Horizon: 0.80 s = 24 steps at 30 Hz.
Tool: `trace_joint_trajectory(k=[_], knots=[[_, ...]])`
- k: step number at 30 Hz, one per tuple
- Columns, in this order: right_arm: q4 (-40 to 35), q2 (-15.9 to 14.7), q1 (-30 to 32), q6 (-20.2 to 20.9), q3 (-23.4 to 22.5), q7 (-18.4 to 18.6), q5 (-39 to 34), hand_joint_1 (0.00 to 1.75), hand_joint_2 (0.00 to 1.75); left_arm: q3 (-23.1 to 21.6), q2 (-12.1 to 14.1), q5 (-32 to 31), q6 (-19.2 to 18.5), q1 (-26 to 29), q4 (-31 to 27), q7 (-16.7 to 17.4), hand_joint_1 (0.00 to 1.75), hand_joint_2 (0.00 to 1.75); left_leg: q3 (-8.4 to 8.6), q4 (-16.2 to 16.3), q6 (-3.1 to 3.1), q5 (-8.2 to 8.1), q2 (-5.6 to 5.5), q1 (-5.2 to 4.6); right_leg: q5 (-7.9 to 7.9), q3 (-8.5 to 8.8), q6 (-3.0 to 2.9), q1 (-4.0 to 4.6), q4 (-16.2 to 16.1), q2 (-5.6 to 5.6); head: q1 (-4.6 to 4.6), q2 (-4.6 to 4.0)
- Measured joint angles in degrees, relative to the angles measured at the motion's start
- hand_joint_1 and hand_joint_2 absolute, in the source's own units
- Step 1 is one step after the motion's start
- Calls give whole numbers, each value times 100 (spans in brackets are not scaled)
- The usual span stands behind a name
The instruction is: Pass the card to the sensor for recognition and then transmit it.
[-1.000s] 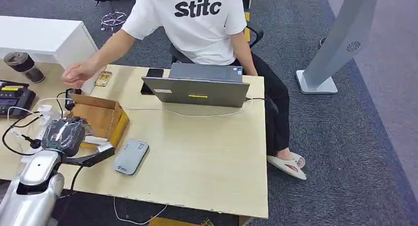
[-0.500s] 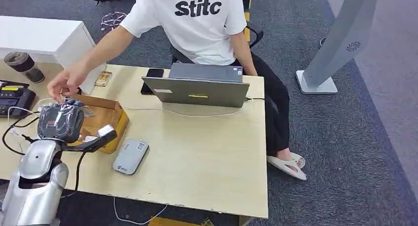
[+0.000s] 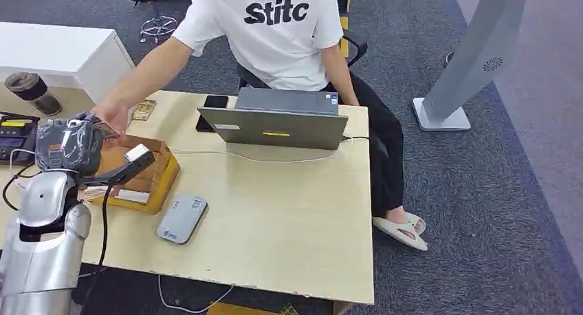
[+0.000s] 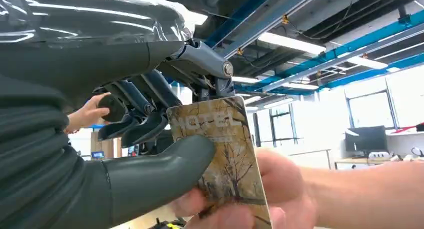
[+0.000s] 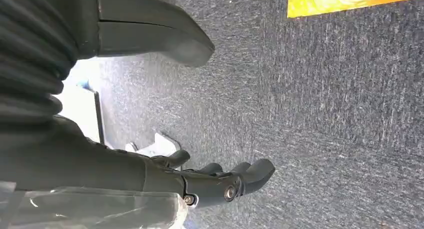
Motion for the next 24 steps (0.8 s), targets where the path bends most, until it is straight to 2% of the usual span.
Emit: trace_joint_trajectory(k=[5, 9, 11, 14, 19, 21, 22, 24], knots=[[0, -2, 1, -2, 0, -9, 0, 0, 175, -2, 0, -4, -2, -48, 2, 50, 175, 175, 0, 0, 0, 0, 1, 0, 0, -2, 0, 0, 0, 2, 0, 0], [0, -11, -5, -28, 0, -74, -15, 0, 175, -242, 54, -4, -142, -269, 89, 565, 175, 175, 0, 3, 0, 0, -1, 0, 0, -4, 0, 0, -1, -1, 0, 0], [0, -11, -11, -37, 0, -85, -9, 0, 175, -348, 68, -7, -201, -367, 112, 718, 175, 175, -2, 3, 0, 0, -1, 1, 0, -4, 0, 0, 0, -3, -2, 0], [0, -18, -33, -57, 0, -74, 18, 0, 175, -819, 116, -7, -393, -713, 201, 1182, 175, 175, -3, 4, 2, 2, -3, 0, 4, -2, 1, 0, 0, -4, 0, 0], [0, -22, -39, -61, 0, -87, 15, 0, 175, -1345, 116, -2, -420, -1147, 372, 1322, 175, 175, -3, 5, 3, 2, -2, -3, 6, -2, 5, 0, -1, -1, 2, 0], [0, -22, -41, -52, 0, -98, 15, 0, 175, -1370, 35, 28, -352, -1199, 411, 1204, 173, 175, -3, 5, 3, 1, -1, -5, 6, -2, 5, -1, -1, 1, -2, 0], [0, -22, -41, -44, 2, -105, 15, 0, 175, -1362, -12, 15, -330, -1200, 417, 1141, 0, 175, -4, 5, 3, 1, -1, -5, 6, -1, 5, -1, -1, 1, 2, 0], [0, -22, -41, -26, 2, -105, 18, 0, 175, -1307, -89, 2, -263, -1195, 433, 1067, 0, 175, -8, 5, 4, 1, -1, -4, 6, -2, 5, -1, -1, 0, 2, 0]])
